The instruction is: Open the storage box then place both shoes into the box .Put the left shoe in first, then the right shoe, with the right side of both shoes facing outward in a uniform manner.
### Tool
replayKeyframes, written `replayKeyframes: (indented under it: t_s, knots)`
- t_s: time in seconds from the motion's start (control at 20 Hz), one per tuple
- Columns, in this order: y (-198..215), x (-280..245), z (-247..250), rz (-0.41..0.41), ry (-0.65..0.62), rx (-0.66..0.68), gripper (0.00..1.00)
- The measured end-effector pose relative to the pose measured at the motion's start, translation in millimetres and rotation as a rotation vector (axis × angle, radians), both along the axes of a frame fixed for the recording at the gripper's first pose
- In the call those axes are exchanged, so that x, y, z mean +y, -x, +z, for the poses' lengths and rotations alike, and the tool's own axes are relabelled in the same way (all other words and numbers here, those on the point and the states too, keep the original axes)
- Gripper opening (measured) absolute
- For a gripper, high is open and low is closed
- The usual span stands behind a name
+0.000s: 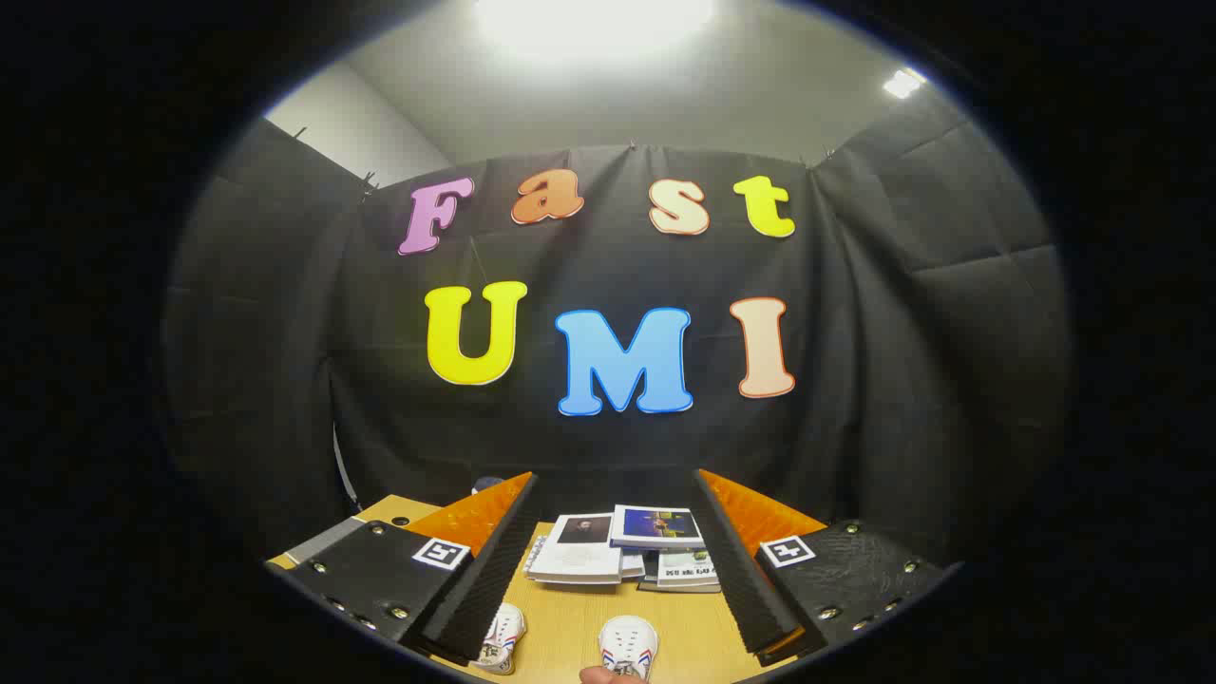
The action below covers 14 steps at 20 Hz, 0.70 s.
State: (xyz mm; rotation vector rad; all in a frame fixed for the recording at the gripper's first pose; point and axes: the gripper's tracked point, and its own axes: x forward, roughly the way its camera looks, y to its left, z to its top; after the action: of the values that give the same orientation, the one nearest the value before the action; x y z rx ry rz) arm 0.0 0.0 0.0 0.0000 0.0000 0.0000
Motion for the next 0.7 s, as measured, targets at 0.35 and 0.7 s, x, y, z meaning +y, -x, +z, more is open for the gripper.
replayKeyframes:
  t_s: [0.35, 0.7]
  knots:
    - [-8, -4, -4, -0.018, 0.008, 0.002, 0.96]
    - [-14, 0, -15, -0.01, 0.02, 0.017, 0.96]
